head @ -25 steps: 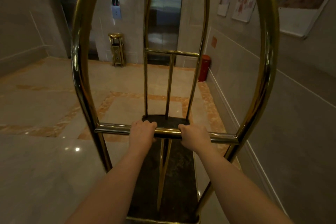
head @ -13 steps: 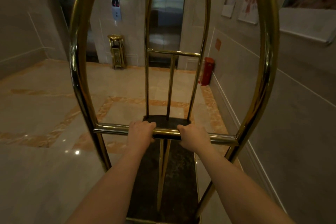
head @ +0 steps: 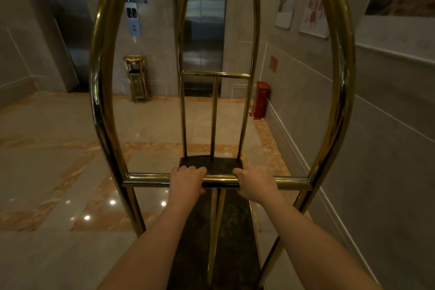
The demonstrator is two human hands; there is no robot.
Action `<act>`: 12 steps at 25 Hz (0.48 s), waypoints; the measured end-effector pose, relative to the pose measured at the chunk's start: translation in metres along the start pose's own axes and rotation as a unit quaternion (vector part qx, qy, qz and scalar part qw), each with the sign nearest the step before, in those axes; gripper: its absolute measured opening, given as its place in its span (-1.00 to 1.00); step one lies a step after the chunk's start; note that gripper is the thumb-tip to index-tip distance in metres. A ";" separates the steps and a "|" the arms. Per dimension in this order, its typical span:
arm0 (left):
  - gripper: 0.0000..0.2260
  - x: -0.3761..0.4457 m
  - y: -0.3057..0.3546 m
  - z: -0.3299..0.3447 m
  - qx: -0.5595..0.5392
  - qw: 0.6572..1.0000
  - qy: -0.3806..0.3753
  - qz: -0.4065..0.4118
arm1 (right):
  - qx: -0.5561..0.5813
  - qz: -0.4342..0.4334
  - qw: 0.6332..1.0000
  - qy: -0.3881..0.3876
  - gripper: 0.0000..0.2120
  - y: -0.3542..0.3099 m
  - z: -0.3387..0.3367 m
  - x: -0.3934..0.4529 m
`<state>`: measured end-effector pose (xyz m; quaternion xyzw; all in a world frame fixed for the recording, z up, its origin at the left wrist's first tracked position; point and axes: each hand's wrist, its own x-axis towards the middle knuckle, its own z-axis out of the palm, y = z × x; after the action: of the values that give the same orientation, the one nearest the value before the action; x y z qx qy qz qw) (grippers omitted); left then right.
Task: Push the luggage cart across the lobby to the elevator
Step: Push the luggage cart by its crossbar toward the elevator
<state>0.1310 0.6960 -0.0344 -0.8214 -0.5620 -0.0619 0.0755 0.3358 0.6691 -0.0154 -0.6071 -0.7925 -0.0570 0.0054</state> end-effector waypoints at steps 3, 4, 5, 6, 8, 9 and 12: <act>-0.74 0.037 -0.005 0.004 0.004 1.000 -0.012 -0.005 | 0.009 0.007 1.000 -0.004 -0.83 0.016 0.005 0.034; -0.74 0.050 -0.008 0.007 0.006 1.000 -0.008 -0.008 | 0.008 0.005 1.000 -0.007 -0.83 0.022 0.006 0.048; -0.74 0.061 -0.010 0.011 0.007 1.000 -0.004 -0.011 | 0.007 0.002 1.000 -0.008 -0.83 0.027 0.008 0.059; -0.74 0.074 -0.013 0.013 0.008 1.000 -0.001 -0.012 | 0.007 -0.001 1.000 -0.008 -0.83 0.032 0.008 0.071; -0.74 0.099 -0.018 0.020 0.011 1.000 0.009 -0.011 | 0.006 -0.003 1.000 0.000 -0.82 0.045 0.012 0.095; -0.74 0.114 -0.021 0.024 0.009 1.000 0.015 -0.013 | 0.003 -0.005 1.000 0.007 -0.83 0.052 0.015 0.109; -0.73 0.155 -0.029 0.034 0.009 0.999 0.022 -0.023 | 0.002 -0.009 1.000 0.015 -0.83 0.070 0.021 0.149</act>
<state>0.1602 0.8550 -0.0369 -0.8058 -0.5796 -0.0764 0.0941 0.3657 0.8329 -0.0191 -0.5986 -0.7982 -0.0647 0.0181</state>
